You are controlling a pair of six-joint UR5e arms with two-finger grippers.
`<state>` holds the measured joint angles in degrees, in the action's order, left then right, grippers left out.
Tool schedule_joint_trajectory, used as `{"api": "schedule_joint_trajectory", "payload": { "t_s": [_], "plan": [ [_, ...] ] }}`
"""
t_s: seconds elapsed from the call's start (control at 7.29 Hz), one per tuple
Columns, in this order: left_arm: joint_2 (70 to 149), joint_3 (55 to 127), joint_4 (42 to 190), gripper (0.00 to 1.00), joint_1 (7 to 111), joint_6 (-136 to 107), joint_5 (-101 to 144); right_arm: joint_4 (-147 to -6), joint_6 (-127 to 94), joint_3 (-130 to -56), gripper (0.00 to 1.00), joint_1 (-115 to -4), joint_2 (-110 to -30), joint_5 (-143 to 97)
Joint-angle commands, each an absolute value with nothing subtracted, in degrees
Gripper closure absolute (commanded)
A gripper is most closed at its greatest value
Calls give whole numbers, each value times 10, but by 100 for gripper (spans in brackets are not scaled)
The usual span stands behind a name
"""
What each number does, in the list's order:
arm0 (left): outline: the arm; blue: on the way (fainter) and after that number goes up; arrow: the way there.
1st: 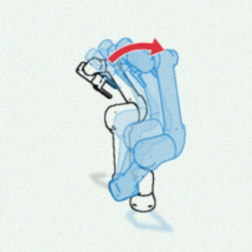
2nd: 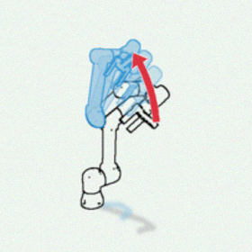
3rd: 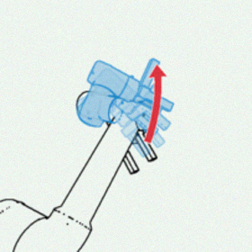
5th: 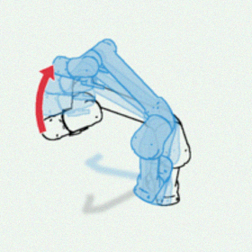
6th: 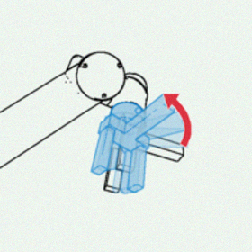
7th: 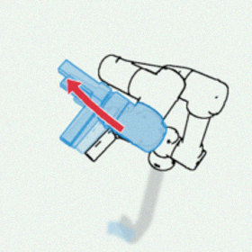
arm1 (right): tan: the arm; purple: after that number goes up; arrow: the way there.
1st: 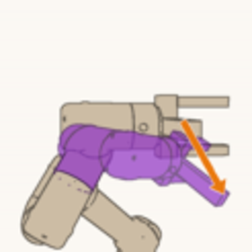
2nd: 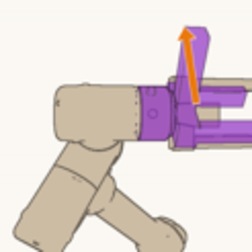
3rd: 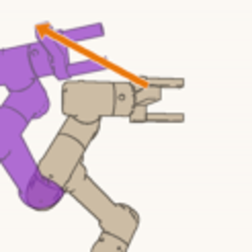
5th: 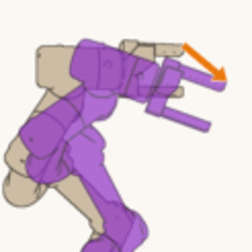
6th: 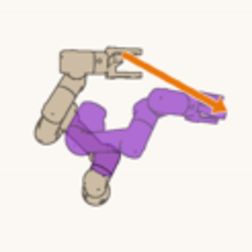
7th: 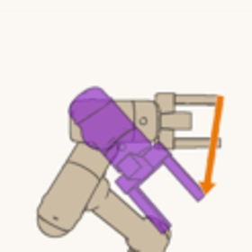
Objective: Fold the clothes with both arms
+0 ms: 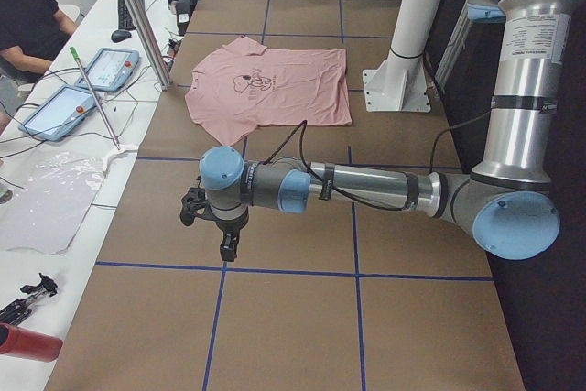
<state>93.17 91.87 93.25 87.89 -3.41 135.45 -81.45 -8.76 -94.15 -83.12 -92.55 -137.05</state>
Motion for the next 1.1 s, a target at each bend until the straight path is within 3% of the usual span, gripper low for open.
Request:
{"api": "schedule_joint_trajectory", "payload": {
  "t_s": [0.0, 0.27, 0.55, 0.96],
  "plan": [
    [925, 922, 935, 0, 879, -32, 1370, -804, -125, -933, 0, -775, -865, -1374],
    [919, 937, 935, 0, 879, -31, 1387, -803, -292, -889, 0, -687, -729, -1357],
    [904, 963, 935, 0, 879, -32, 1387, -767, -403, -790, 0, -629, -613, -1316],
    [903, 961, 936, 0, 879, -29, 1387, -596, -593, -699, 5, -570, -588, -1194]
  ]
}}
